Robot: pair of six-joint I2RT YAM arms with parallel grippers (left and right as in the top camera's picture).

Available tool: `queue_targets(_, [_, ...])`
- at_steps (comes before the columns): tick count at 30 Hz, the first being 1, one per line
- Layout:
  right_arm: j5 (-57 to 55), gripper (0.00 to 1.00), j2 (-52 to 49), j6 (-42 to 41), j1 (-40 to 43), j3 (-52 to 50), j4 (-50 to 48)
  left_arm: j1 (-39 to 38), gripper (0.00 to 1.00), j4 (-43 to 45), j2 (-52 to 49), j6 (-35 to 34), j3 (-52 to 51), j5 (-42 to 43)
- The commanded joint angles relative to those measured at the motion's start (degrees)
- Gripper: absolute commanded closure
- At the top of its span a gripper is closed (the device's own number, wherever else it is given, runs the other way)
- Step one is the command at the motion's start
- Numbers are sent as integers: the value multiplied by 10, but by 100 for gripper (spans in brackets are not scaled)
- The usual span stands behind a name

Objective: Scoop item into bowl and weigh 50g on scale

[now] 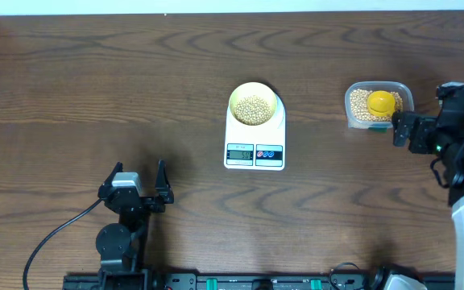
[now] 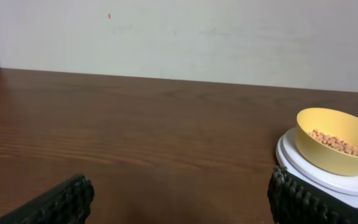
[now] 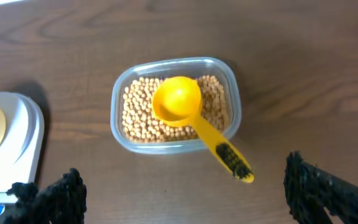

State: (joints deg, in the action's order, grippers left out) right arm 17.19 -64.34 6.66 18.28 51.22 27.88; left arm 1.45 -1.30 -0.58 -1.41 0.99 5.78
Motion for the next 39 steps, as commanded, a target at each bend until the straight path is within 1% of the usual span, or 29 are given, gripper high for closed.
queue_targets(1, [-7, 1, 35, -4, -29, -59, -56, 2, 8, -23, 3, 7, -8, 6])
queue_targets(6, [-51, 1, 88, -94, -72, -183, -225, 2, 8, -23, 3, 7, -8, 6])
queue_targets(10, [-97, 1, 126, -157, -98, -264, -322, 2, 8, -23, 3, 7, -8, 6])
queue_targets(13, [-121, 1, 154, -174, -111, -308, -358, 2, 9, -23, 3, 7, -8, 6])
queue_targets(21, [-218, 1, 250, -174, -154, -414, -429, 2, 8, -23, 3, 7, -8, 6])
queue_targets(26, [-228, 1, 311, -174, -163, -494, -494, 2, 9, -23, 3, 7, -8, 6])
queue_targets(27, [-227, 1, 324, -176, -164, -509, -501, 2, 8, -23, 3, 7, -8, 6])
queue_targets(31, [-231, 1, 377, -173, -169, -509, -429, 2, 8, -23, 3, 7, -8, 6])
queue_targets(39, [-231, 1, 445, -165, -169, -509, -354, 2, 9, -23, 3, 7, -8, 6])
